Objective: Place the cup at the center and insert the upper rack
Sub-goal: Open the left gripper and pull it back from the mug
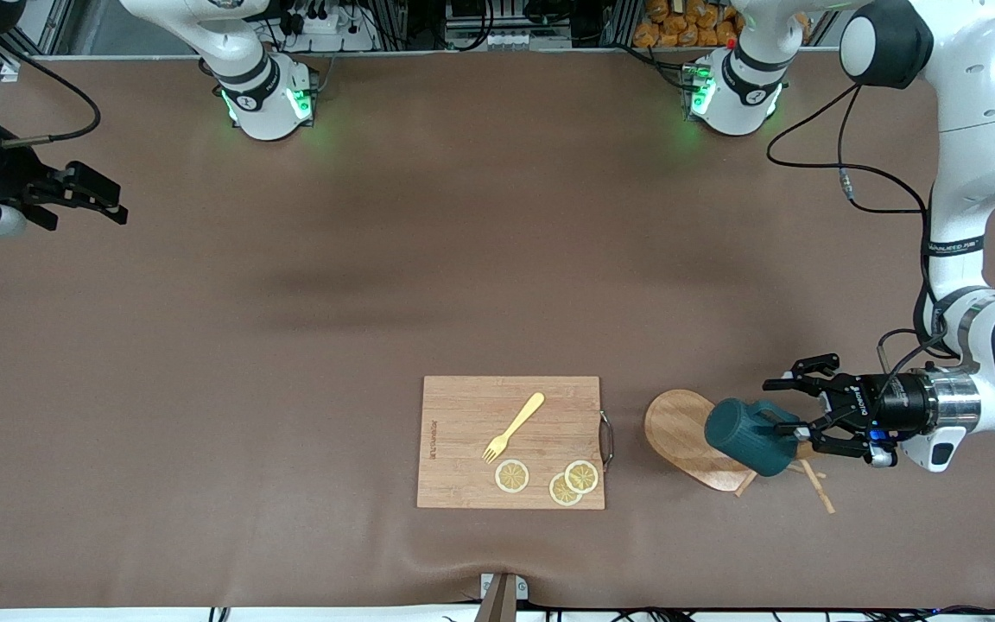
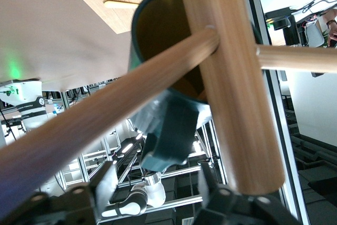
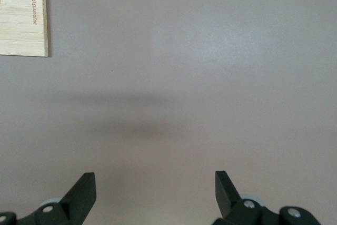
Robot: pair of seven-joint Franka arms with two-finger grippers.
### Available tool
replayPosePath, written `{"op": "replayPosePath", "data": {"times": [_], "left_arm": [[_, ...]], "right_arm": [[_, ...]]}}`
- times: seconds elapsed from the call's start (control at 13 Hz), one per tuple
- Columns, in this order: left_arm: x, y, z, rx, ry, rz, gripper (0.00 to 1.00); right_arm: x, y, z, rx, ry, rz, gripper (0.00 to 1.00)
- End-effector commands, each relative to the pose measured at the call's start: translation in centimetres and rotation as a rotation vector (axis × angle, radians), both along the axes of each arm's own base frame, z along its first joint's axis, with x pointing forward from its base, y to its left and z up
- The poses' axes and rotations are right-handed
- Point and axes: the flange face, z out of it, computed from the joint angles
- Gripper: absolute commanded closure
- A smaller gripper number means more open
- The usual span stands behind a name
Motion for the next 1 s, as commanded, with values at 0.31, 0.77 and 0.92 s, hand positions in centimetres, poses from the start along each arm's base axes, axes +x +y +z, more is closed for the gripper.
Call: {"op": "replayPosePath", "data": {"times": [0.31, 0.77, 0.92], "left_arm": [[0.2, -0.4, 3.4, 0.053, -0.065, -0.032, 0.0], [-1.1, -1.8, 9.3, 0.182, -0.139, -0.122, 0.0], [-1.8, -2.1, 11.7, 0.236, -0.17, -0.149, 0.0]], "right_arm": [[-0.6, -0.3, 0.2, -0.014, -0.002, 0.011, 0.0], [-0.5, -0.3, 0.1, -0.014, -0.001, 0.011, 0.0], [-0.6, -0.3, 0.2, -0.014, -0.002, 0.011, 0.0]]}}
